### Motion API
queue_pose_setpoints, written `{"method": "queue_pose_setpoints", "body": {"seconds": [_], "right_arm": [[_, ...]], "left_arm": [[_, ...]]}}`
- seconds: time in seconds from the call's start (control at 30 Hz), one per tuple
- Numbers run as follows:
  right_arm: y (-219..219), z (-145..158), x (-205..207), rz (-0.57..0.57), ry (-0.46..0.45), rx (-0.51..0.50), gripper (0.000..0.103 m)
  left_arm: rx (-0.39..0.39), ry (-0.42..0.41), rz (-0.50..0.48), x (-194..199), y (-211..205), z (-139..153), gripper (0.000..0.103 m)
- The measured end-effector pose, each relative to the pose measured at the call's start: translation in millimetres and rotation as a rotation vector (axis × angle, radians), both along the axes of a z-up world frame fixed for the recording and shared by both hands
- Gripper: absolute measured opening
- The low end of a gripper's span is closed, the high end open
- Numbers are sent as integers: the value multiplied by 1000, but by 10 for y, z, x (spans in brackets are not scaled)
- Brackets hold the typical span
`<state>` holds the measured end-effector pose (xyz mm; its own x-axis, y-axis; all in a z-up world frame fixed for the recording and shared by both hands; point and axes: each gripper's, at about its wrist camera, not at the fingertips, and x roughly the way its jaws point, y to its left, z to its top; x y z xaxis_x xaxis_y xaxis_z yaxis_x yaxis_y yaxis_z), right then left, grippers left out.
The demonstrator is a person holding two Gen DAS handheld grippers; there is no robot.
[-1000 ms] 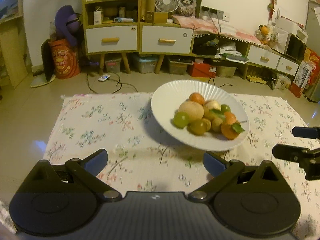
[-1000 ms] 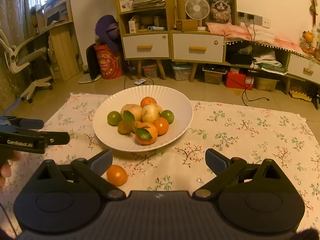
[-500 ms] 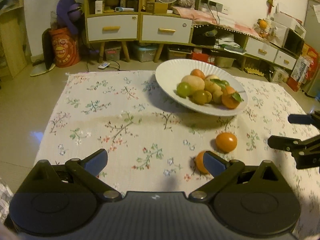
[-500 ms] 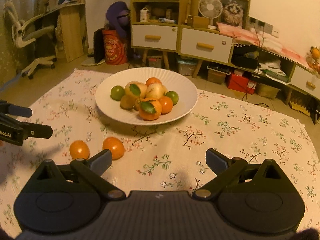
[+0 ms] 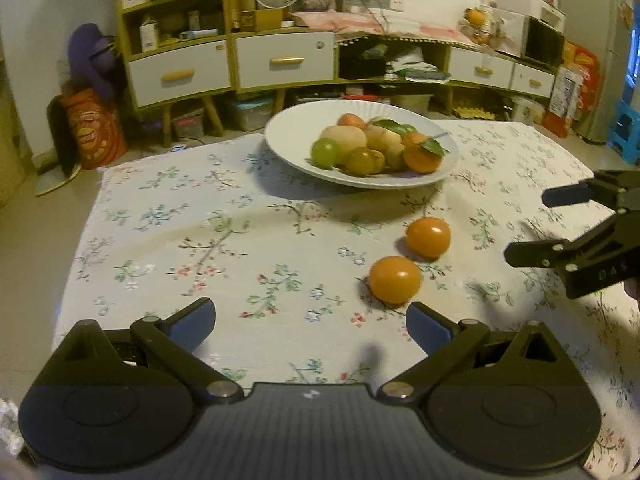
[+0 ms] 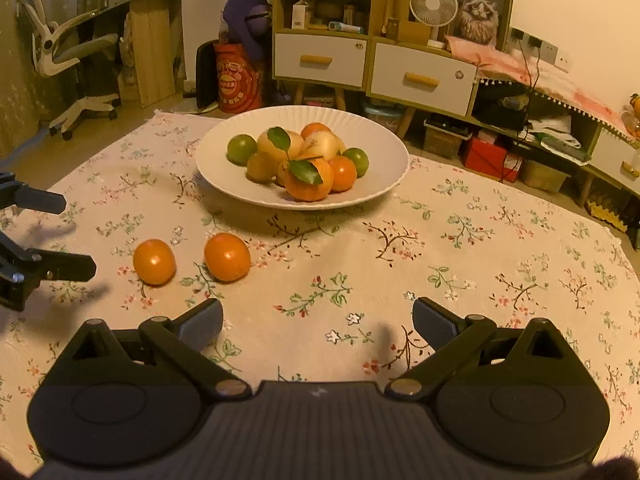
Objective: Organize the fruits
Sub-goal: 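Grasp an orange with the left tool while the right tool grasps the other orange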
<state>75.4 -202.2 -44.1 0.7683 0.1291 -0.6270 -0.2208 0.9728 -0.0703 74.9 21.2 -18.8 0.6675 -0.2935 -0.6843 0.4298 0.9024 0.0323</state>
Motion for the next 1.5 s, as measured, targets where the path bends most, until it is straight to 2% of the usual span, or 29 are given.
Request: {"method": "queue_pose_setpoints", "body": {"seconds": [0.33,0.47,0.63,0.8,0.93,0.97,1.5], "right_arm": [[10,-37,36,14,5,-19,101],[14,-41,73,21,8,-20,101],[19,-64,116,35,22,-18,101],[35,-66,137,45,38,1,101],[68,-67,160,53,39,5,101],[80,-71,167,54,39,3,101],[308,-24,348,87,41,37,96]], "left_arm": [[-12,17,-57,17,-260,-194,91],[-32,35,-68,51,-327,-233,75],[-58,33,-84,64,-385,-240,66],[-87,36,-92,95,-412,-219,45],[-95,39,-92,108,-420,-205,35],[-92,36,-88,109,-418,-202,30],[-76,47,-33,120,-253,-131,28]]}}
